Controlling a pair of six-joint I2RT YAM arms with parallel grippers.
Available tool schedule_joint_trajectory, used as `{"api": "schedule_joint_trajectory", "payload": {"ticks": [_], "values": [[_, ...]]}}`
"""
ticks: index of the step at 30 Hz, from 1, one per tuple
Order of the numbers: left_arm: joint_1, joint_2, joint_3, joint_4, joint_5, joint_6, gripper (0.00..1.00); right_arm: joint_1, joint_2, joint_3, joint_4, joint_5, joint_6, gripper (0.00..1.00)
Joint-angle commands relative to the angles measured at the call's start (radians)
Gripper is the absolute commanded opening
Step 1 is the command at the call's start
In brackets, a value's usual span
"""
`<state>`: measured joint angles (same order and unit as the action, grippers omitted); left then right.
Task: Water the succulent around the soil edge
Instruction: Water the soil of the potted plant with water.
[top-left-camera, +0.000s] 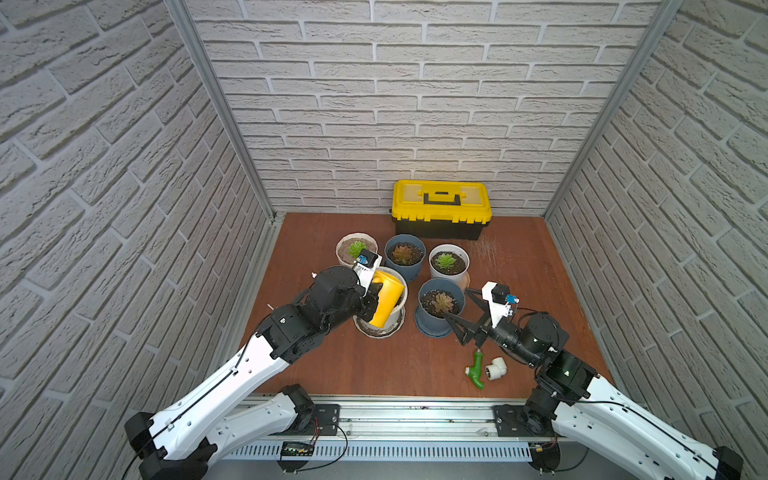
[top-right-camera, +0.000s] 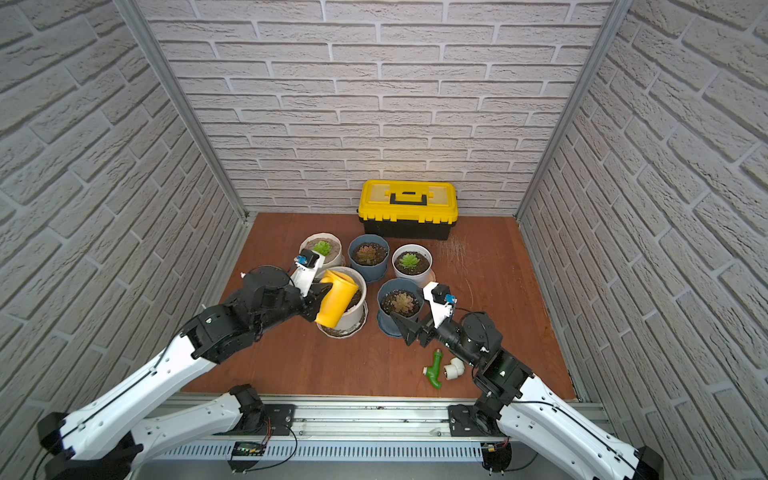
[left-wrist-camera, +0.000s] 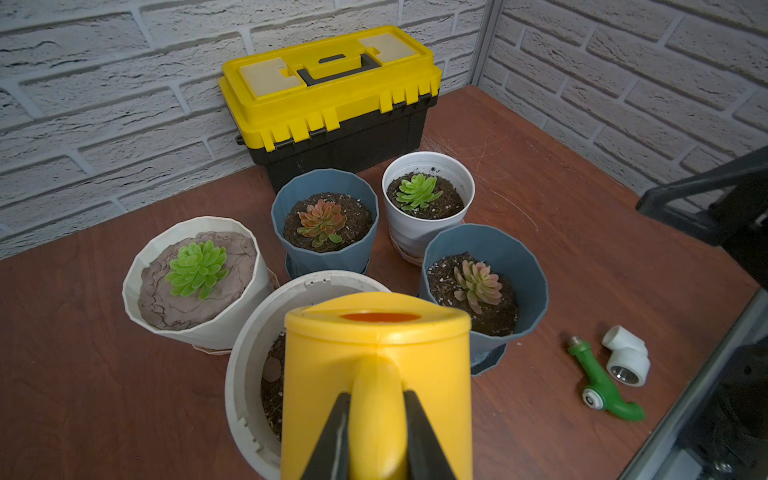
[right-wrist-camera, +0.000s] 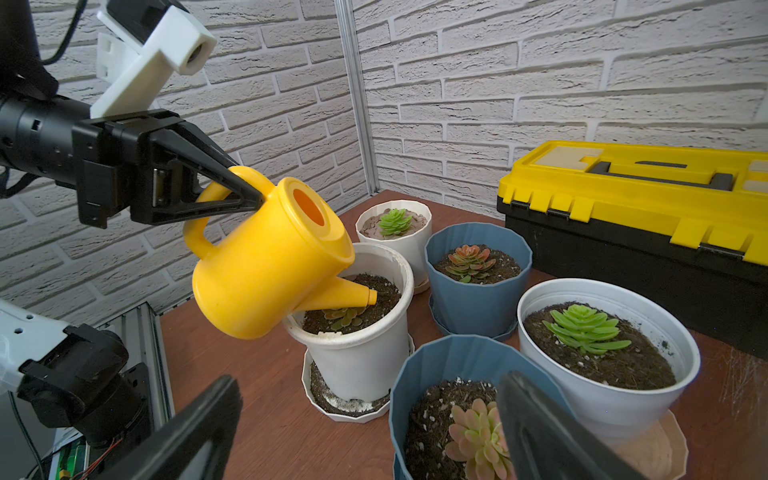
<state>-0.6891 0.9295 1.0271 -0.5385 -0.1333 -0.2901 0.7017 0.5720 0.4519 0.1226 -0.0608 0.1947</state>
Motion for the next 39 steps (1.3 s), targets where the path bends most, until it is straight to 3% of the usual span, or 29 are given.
{"api": "schedule_joint_trajectory", "payload": {"ticks": [1,13,39], "values": [[0.033,0.011,0.034,0.097,0.052,0.002,0.0,-0.003,-0.007,-0.006,0.039,0.005,0.009,1.0],[0.102,0.035,0.026,0.164,0.058,0.009,0.0,-0.004,0.007,-0.004,0.039,0.002,0.017,1.0],[0.198,0.023,0.057,0.033,0.018,0.023,0.0,-0.003,0.008,-0.002,0.034,0.001,0.02,1.0]]}}
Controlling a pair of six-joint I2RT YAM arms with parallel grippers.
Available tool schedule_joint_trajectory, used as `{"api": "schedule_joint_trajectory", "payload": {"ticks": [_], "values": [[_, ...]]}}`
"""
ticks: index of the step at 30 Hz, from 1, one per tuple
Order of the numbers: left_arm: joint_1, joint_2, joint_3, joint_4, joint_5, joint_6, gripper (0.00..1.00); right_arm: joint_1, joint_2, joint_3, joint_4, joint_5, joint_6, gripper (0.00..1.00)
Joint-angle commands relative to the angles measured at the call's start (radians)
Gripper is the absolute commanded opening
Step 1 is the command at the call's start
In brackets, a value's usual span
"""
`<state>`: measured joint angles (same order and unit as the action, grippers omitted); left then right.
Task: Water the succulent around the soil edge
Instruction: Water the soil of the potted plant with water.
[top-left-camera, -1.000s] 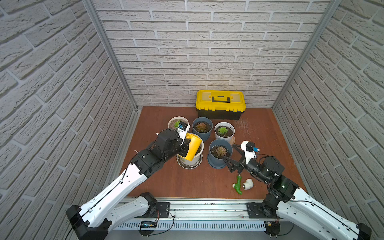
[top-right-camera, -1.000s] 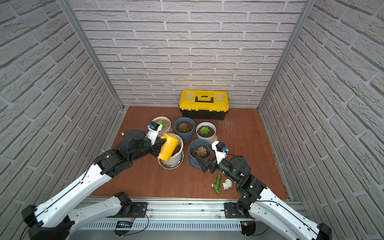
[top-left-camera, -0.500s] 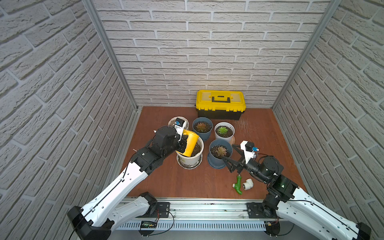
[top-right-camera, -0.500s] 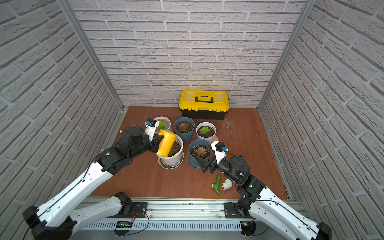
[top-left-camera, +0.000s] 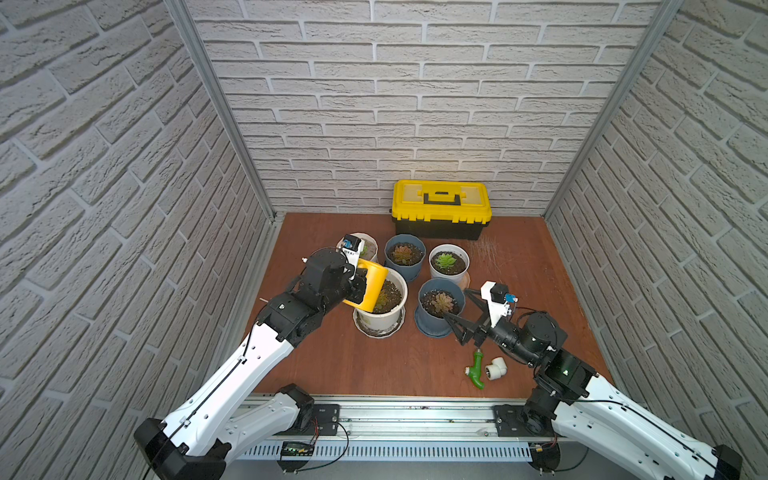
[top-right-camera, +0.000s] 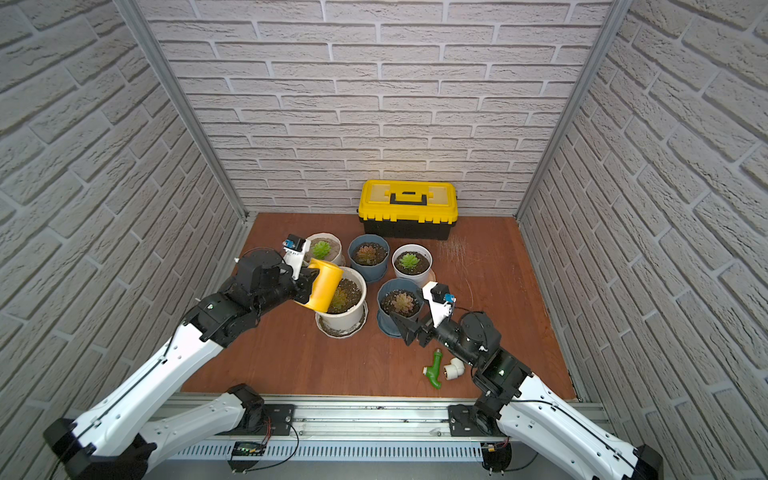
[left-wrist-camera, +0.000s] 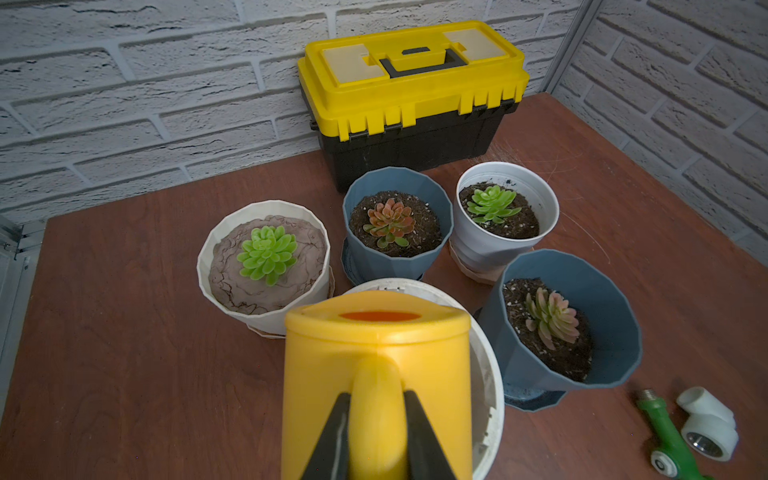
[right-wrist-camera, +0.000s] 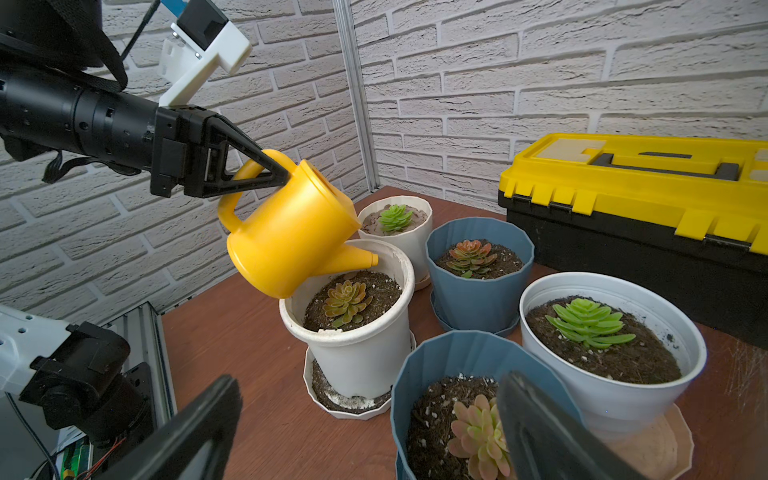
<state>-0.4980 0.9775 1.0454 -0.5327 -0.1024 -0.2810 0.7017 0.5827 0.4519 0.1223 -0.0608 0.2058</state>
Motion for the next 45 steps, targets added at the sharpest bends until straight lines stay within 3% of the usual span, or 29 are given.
{"api": "schedule_joint_trajectory", "payload": {"ticks": [1,29,45], "values": [[0.008,-0.026,0.042,0.017,-0.016,0.014,0.0,-0.004,-0.001,-0.001,0.034,0.001,0.009,1.0],[0.013,-0.134,0.048,-0.184,-0.082,0.01,0.0,-0.004,-0.006,-0.002,0.034,-0.007,0.017,1.0],[0.013,-0.163,0.1,-0.318,-0.011,0.005,0.0,-0.004,-0.003,-0.001,0.035,-0.01,0.02,1.0]]}}
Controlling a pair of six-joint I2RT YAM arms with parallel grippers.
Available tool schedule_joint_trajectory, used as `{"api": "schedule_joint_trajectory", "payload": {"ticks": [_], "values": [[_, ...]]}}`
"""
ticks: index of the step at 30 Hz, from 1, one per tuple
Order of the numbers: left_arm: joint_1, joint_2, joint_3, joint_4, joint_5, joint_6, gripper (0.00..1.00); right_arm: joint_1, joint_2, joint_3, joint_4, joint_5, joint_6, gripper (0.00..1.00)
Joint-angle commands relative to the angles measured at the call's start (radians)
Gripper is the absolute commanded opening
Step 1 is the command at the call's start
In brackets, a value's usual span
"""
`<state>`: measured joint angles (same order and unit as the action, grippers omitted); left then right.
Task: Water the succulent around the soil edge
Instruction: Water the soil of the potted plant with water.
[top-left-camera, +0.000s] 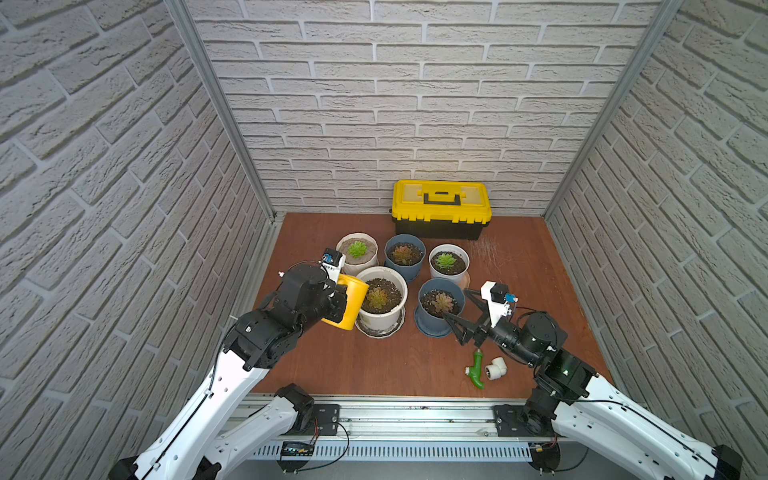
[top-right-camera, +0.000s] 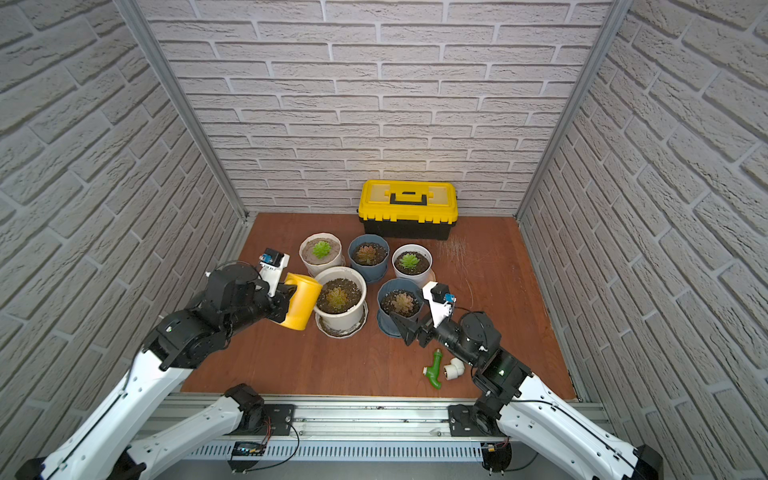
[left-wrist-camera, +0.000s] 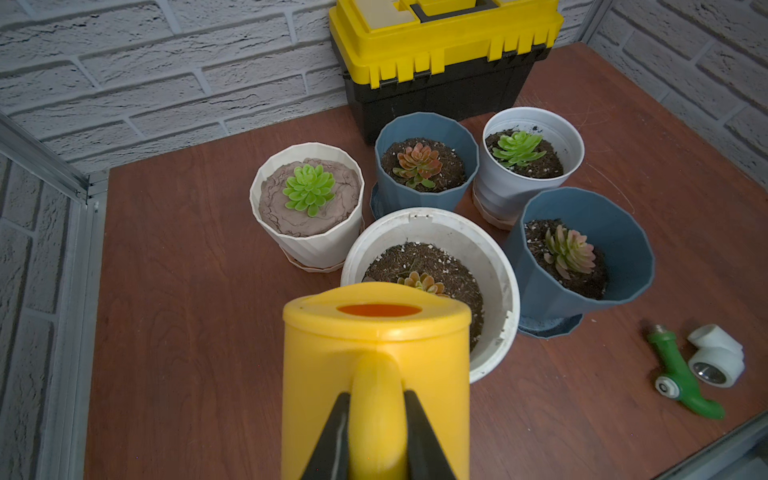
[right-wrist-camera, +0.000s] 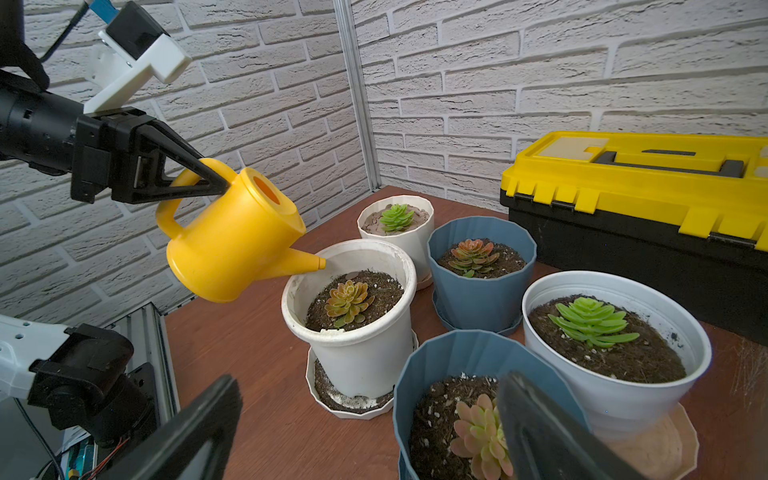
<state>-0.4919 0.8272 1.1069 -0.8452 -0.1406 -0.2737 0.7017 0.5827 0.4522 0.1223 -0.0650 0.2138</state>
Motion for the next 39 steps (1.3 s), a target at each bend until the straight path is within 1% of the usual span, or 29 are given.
{"api": "schedule_joint_trajectory", "payload": {"ticks": [1,5,17,22,30,36,39], "values": [[0.007,-0.013,0.043,-0.011,0.033,-0.004,0.0,-0.004,-0.003,-0.001,0.035,-0.006,0.012,1.0],[0.007,-0.018,0.054,-0.023,0.07,-0.007,0.0,-0.004,-0.005,-0.001,0.035,-0.006,0.012,1.0],[0.007,-0.027,0.08,-0.065,0.125,-0.005,0.0,-0.004,-0.008,-0.001,0.034,-0.009,0.014,1.0],[0.006,-0.03,0.073,-0.032,0.202,0.005,0.0,-0.003,-0.009,-0.001,0.032,-0.009,0.015,1.0],[0.002,-0.01,0.064,0.019,0.241,0.001,0.0,-0.004,-0.011,-0.001,0.03,-0.005,0.013,0.99],[-0.001,0.026,0.064,0.067,0.288,-0.004,0.0,-0.004,-0.007,-0.001,0.03,-0.005,0.012,1.0],[-0.005,0.044,0.062,0.097,0.294,-0.004,0.0,-0.003,-0.008,-0.001,0.03,-0.004,0.012,1.0]]}}
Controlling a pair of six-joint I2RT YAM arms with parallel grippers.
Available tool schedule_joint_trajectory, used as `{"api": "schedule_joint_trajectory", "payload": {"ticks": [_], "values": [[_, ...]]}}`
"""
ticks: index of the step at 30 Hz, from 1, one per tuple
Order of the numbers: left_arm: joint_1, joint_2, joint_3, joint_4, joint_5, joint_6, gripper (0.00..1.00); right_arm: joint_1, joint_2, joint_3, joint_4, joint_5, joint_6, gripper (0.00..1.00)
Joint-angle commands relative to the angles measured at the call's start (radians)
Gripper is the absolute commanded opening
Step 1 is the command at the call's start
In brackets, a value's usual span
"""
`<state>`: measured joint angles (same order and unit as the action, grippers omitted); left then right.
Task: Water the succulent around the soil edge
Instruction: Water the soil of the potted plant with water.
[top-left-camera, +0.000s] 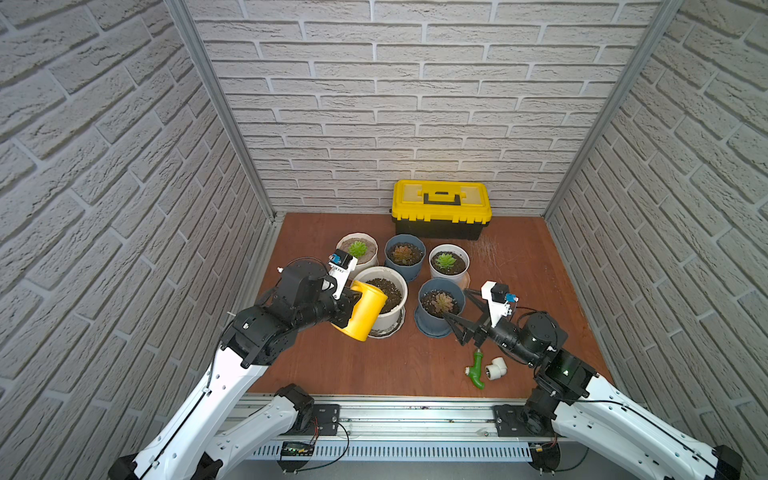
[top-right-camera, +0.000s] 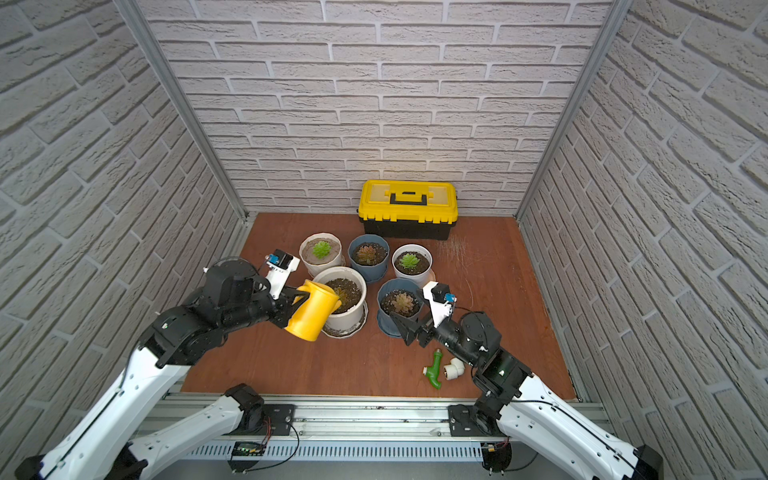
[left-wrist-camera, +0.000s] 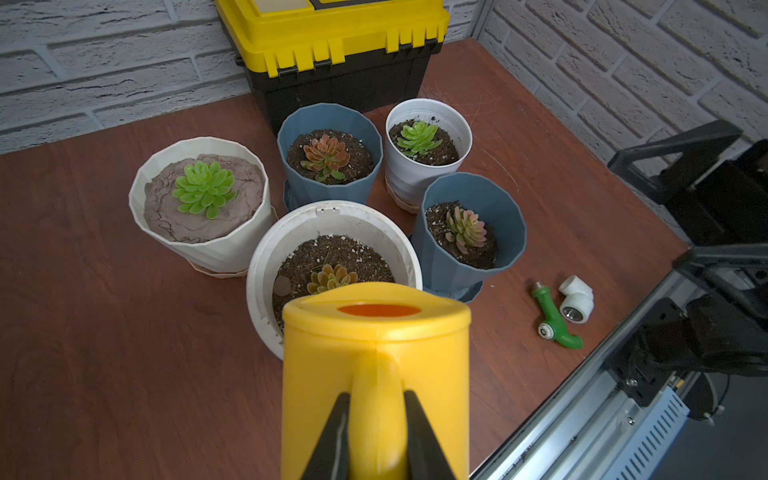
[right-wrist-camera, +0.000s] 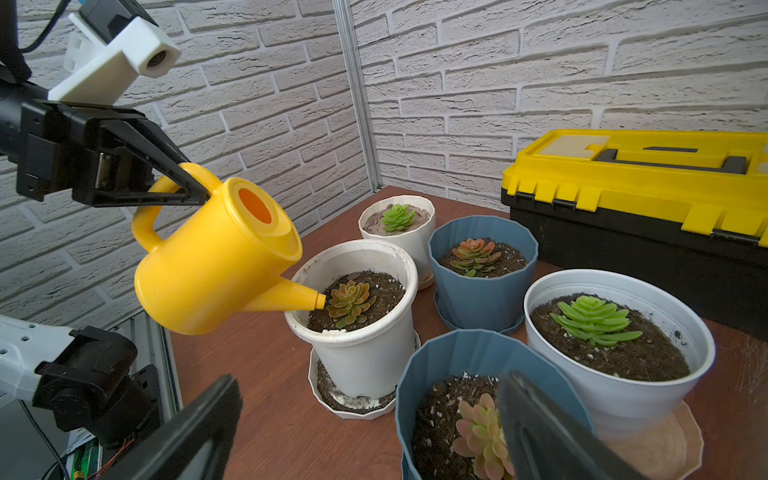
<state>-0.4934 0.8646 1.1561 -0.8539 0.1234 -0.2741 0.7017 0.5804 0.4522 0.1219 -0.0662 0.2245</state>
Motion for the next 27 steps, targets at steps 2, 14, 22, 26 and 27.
{"api": "schedule_joint_trajectory", "payload": {"ticks": [2,14,22,26,27], "values": [[-0.005,0.018,0.014,0.129,0.03,-0.004,0.0,-0.004,-0.005,-0.001,0.03,-0.001,0.001,1.0],[-0.007,0.096,0.008,0.246,0.032,0.0,0.0,-0.004,-0.008,-0.001,0.028,0.0,-0.003,1.0],[-0.007,0.135,0.005,0.328,-0.017,0.005,0.0,-0.003,-0.011,-0.001,0.026,0.0,-0.004,1.0],[-0.003,0.157,0.012,0.334,-0.059,0.016,0.0,-0.005,-0.016,-0.001,0.022,0.002,-0.005,1.0],[-0.001,0.161,0.014,0.332,-0.069,0.018,0.0,-0.004,-0.018,-0.001,0.022,0.003,-0.006,1.0]]}}
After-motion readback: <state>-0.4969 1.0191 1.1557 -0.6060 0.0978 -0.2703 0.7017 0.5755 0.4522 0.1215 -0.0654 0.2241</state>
